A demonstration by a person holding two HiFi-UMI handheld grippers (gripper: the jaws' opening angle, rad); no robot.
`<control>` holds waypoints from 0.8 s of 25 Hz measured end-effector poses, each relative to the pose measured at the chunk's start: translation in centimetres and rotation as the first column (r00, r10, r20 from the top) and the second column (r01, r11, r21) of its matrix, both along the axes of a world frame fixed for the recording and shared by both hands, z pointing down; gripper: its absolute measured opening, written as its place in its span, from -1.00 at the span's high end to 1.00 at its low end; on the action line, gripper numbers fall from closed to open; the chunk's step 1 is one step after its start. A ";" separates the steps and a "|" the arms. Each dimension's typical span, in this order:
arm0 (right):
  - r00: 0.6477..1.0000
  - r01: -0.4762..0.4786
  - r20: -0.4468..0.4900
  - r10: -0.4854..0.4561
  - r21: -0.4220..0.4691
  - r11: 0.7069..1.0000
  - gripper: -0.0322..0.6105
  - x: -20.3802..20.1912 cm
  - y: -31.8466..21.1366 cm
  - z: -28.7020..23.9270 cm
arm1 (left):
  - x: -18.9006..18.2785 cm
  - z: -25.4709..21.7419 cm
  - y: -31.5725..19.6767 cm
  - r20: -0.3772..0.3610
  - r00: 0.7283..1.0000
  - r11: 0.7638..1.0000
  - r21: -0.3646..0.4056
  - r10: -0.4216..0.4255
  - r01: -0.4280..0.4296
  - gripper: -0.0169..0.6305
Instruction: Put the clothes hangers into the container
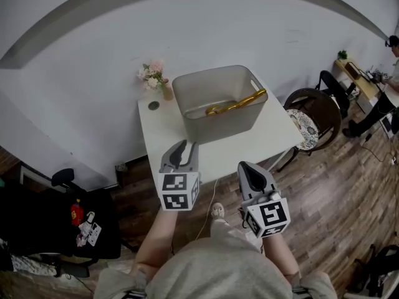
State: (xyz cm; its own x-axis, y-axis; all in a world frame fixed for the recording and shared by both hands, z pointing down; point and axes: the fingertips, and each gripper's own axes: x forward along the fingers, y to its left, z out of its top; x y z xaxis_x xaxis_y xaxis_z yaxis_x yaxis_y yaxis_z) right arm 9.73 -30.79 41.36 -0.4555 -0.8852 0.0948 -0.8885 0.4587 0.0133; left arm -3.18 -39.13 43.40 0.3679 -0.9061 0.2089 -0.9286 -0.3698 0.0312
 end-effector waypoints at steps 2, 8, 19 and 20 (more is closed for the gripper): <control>1.000 0.002 0.000 -0.002 0.012 1.000 0.89 -0.3 1.3 -0.4 | -0.4 -0.1 1.7 -0.007 1.000 1.000 0.009 -0.007 0.007 0.70; 1.000 0.002 -0.029 -0.003 -0.024 1.000 0.89 -0.8 5.4 0.0 | -1.5 0.2 6.9 -0.030 0.999 1.000 0.014 -0.027 0.027 0.84; 1.000 0.024 -0.013 -0.024 0.011 1.000 0.89 -1.9 11.2 -0.1 | -2.3 0.5 15.2 -0.054 0.998 0.999 0.021 -0.027 0.028 0.87; 1.000 0.025 -0.012 -0.025 0.011 1.000 0.89 -2.0 11.6 0.0 | -2.5 0.5 15.9 -0.057 0.998 0.999 0.021 -0.029 0.030 0.87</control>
